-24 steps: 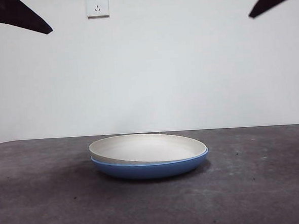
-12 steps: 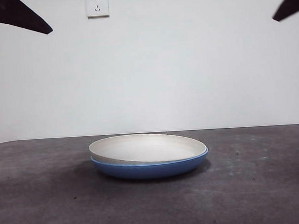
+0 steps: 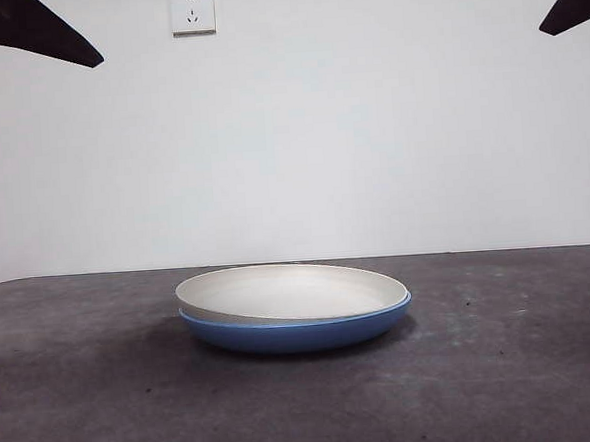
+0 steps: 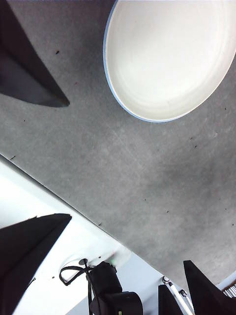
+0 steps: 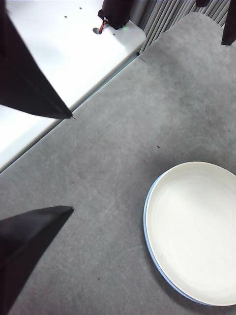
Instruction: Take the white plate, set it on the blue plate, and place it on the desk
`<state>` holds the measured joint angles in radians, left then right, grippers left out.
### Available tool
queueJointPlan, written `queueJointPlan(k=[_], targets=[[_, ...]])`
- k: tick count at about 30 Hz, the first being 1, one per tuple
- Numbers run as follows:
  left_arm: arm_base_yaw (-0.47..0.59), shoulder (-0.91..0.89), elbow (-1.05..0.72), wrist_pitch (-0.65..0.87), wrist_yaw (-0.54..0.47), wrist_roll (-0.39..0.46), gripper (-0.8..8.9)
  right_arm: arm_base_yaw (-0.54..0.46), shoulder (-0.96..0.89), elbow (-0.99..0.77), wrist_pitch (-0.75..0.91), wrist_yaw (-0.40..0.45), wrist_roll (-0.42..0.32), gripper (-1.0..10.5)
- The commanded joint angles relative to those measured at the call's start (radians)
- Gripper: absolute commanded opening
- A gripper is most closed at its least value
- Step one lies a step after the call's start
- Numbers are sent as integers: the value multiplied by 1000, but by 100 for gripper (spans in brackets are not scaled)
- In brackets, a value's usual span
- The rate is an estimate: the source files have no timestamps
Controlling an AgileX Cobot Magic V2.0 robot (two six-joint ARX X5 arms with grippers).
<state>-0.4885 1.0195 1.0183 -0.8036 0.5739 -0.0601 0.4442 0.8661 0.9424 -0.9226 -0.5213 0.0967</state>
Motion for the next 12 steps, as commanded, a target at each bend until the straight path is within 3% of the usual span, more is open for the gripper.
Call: queueJointPlan(k=[1, 3, 5, 6, 12], targets=[[-5, 6, 11, 9, 2, 16, 305, 6, 7, 9, 9, -4, -11, 280], [-5, 6, 11, 10, 2, 16, 192, 6, 7, 9, 7, -4, -11, 233], [-5, 6, 11, 11, 2, 16, 32, 6, 7, 9, 2, -3, -15, 67], [-5, 6, 11, 11, 2, 16, 8, 6, 7, 9, 2, -3, -23, -2], [-5, 6, 11, 11, 2, 16, 10, 6, 7, 9, 8, -3, -30, 10]])
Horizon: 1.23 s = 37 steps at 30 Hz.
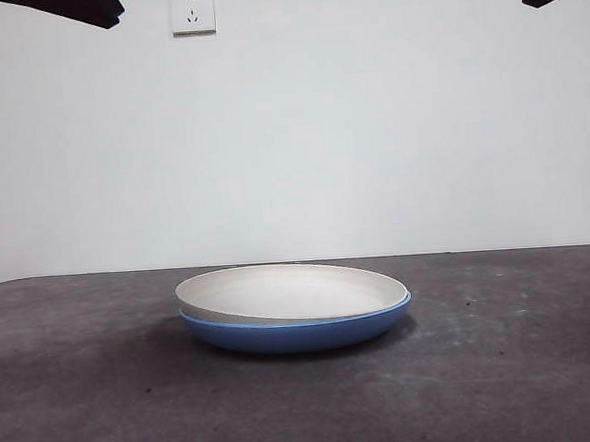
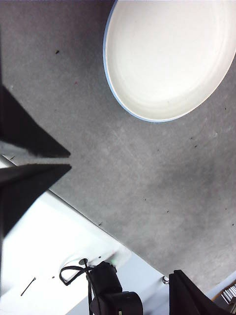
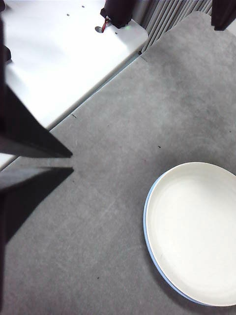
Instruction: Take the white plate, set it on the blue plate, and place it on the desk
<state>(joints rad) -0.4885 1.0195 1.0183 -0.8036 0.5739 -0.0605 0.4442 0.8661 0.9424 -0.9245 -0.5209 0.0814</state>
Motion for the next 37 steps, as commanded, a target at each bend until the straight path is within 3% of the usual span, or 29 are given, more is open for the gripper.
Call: queueJointPlan(k=[1, 23, 28, 37], targets=[[-5, 6, 11, 11, 2, 16, 10, 6, 7, 9, 10, -3, -15, 10], [5, -29, 11, 26, -1, 24, 10, 6, 7, 10, 11, -3, -15, 11], [86, -141, 10, 164, -129, 110, 10, 6, 7, 10, 11, -3, -15, 11], [390, -439, -149, 522, -377, 221, 10, 6, 7, 10, 11, -3, -15, 11]])
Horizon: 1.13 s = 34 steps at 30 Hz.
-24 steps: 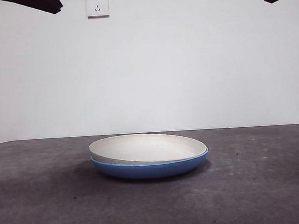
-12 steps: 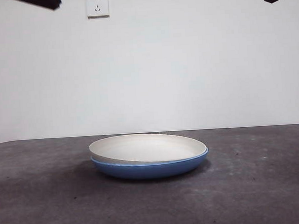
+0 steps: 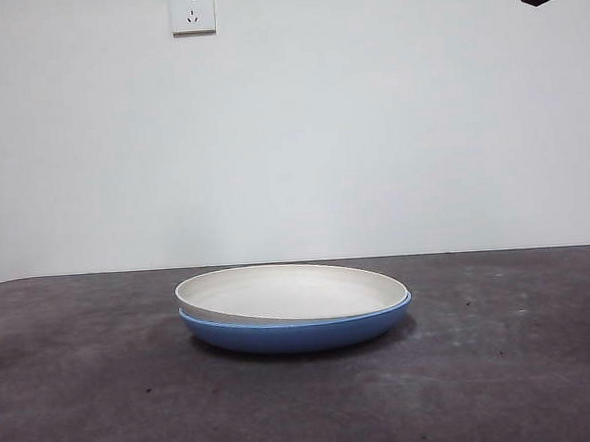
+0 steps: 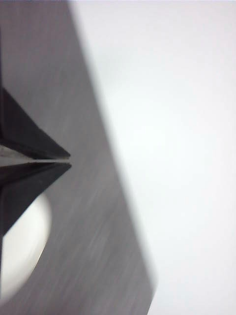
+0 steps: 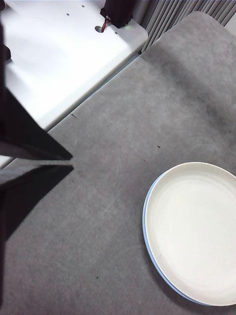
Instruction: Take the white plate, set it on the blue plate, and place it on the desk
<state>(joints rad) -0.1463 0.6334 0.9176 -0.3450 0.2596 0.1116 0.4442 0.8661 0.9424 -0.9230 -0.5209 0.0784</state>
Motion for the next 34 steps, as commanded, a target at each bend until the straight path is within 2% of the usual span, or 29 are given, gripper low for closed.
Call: queueJointPlan(k=[1, 6, 14, 19, 28, 34], targets=[[76, -90, -87, 97, -103, 55, 10, 6, 7, 10, 10, -3, -12, 11], [153, -243, -277, 198, -230, 60, 10, 6, 7, 10, 9, -3, -12, 11], [182, -417, -575, 214, -238, 51, 10, 6, 7, 10, 9, -3, -12, 11], [182, -509, -729, 209, -238, 2, 10, 6, 7, 10, 10, -3, -12, 11], [182, -630, -855, 203, -238, -26, 10, 6, 7, 10, 9, -3, -12, 10], [182, -631, -889, 203, -238, -26, 10, 6, 7, 10, 10, -3, -12, 11]])
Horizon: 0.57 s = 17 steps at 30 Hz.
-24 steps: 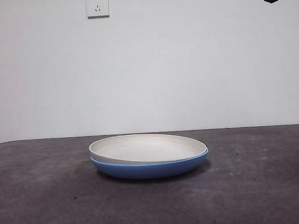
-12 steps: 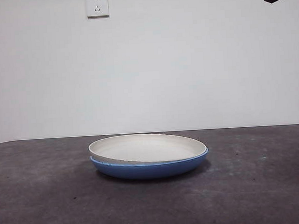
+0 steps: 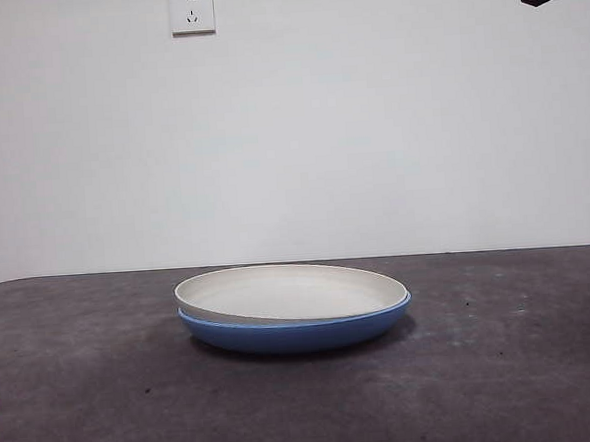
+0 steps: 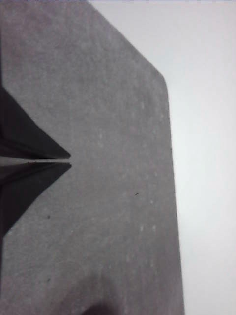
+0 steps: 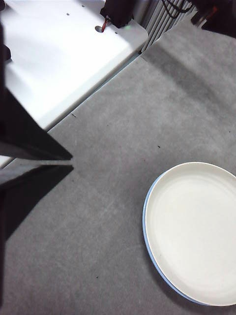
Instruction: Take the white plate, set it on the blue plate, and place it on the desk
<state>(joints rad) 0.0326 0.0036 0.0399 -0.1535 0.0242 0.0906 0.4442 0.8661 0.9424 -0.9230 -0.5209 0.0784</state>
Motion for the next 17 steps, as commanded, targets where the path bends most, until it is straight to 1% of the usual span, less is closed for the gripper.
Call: queueJointPlan(k=[1, 8, 11, 17], targets=[[3, -1, -18, 11, -2, -5, 10, 6, 7, 10, 10, -3, -12, 11], [3, -1, -29, -35, -2, -10, 10, 6, 7, 10, 10, -3, -12, 11], [3, -1, -29, -34, -2, -67, 10, 6, 7, 10, 10, -3, -12, 10], [3, -1, -28, -34, -2, -69, 10, 6, 7, 10, 10, -3, -12, 11]])
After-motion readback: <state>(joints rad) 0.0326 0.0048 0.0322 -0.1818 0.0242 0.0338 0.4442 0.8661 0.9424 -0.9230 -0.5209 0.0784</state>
